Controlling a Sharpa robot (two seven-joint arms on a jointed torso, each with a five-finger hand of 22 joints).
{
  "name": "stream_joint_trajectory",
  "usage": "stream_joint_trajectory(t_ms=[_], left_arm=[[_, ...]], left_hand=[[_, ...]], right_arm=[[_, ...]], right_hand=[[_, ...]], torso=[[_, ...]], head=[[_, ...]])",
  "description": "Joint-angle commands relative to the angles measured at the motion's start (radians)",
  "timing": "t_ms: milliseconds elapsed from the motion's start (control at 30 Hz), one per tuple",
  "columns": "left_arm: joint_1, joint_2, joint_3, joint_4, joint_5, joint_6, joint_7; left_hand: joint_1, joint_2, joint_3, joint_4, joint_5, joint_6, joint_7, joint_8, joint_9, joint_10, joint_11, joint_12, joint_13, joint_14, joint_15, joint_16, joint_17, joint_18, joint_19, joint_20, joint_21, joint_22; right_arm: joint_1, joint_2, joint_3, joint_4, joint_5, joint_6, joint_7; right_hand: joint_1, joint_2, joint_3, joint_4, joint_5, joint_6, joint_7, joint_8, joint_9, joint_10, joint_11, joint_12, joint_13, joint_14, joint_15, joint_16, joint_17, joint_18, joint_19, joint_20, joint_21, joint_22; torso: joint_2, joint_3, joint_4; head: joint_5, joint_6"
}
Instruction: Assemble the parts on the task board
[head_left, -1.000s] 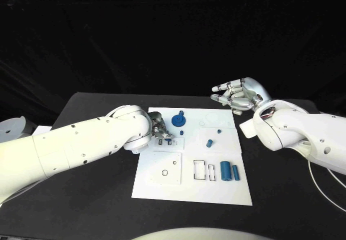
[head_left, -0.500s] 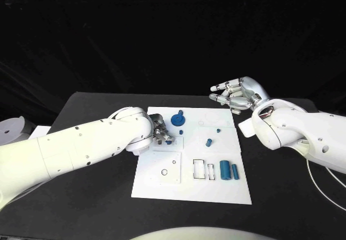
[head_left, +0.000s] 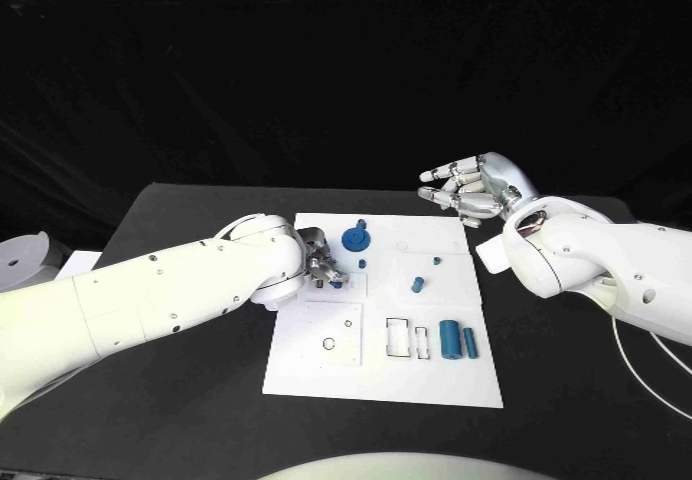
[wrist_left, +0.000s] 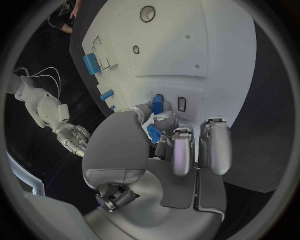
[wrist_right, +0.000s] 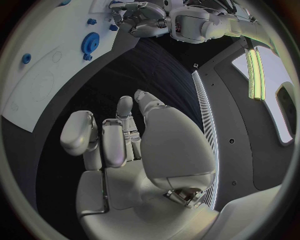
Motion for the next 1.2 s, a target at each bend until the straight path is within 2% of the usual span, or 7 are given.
stream_joint_trajectory(t_ms=[33, 333, 700, 1200], left_arm=[[-0.005, -0.001, -0.003, -0.002, -0.020, 0.016, -0.016], [-0.005, -0.004, -0.003, 0.000, -0.032, 0.013, -0.020], [-0.005, 0.001, -0.003, -0.003, -0.016, 0.088, -0.035], [-0.010, 0.015, -0.003, -0.021, -0.013, 0.090, -0.039]], left_hand=[[0.006, 0.009, 0.027, -0.032, 0.000, 0.020, -0.027, 0.004, 0.282, -0.002, -0.005, -0.003, 0.000, 0.102, -0.007, 0.003, 0.263, -0.014, 0.053, -0.006, 0.006, 0.148], [0.012, 0.009, 0.029, -0.037, 0.000, 0.018, -0.028, 0.005, 0.285, -0.002, -0.007, -0.003, -0.001, 0.102, -0.008, 0.003, 0.263, -0.015, 0.054, -0.007, 0.008, 0.151], [0.004, -0.001, 0.020, -0.034, -0.001, 0.016, -0.027, 0.006, 0.290, -0.004, -0.006, -0.006, -0.006, 0.102, -0.009, 0.003, 0.263, -0.014, 0.052, -0.008, 0.005, 0.148], [-0.020, -0.018, -0.013, -0.017, -0.001, 0.022, -0.028, 0.010, 0.297, -0.004, -0.006, -0.010, -0.015, 0.102, -0.009, 0.003, 0.263, -0.014, 0.053, -0.009, 0.007, 0.151]], right_arm=[[-0.001, 0.001, 0.000, 0.001, -0.008, 0.015, 0.007], [-0.001, 0.001, 0.000, 0.002, -0.008, 0.018, 0.008], [-0.001, 0.001, 0.000, 0.004, -0.009, 0.024, 0.009], [-0.001, -0.001, 0.000, 0.009, -0.010, 0.026, 0.010]], right_hand=[[-0.011, 0.000, -0.006, 0.002, 0.003, 0.002, 0.000, 0.004, 0.001, -0.009, 0.000, -0.004, -0.001, 0.028, 0.006, -0.005, -0.001, 0.013, -0.006, 0.003, -0.006, -0.001], [-0.010, 0.001, -0.006, 0.001, 0.003, 0.003, 0.000, 0.004, 0.001, -0.009, 0.000, -0.003, -0.002, 0.029, 0.006, -0.005, -0.001, 0.013, -0.006, 0.003, -0.007, -0.001], [-0.010, 0.001, -0.006, 0.001, 0.003, 0.003, 0.000, 0.004, 0.001, -0.009, 0.000, -0.003, -0.002, 0.029, 0.006, -0.005, -0.001, 0.013, -0.006, 0.003, -0.007, -0.001], [-0.010, 0.001, -0.007, 0.001, 0.003, 0.003, 0.000, 0.004, 0.001, -0.009, 0.000, -0.004, -0.003, 0.029, 0.005, -0.006, -0.002, 0.013, -0.006, 0.003, -0.008, -0.003]], torso=[[0.000, -0.0003, 0.0011], [0.000, -0.0004, 0.0040], [0.000, 0.0000, 0.0044], [0.000, 0.0008, 0.0065]], head=[[-0.001, -0.001], [-0.003, -0.003], [-0.005, -0.007], [-0.010, -0.007]])
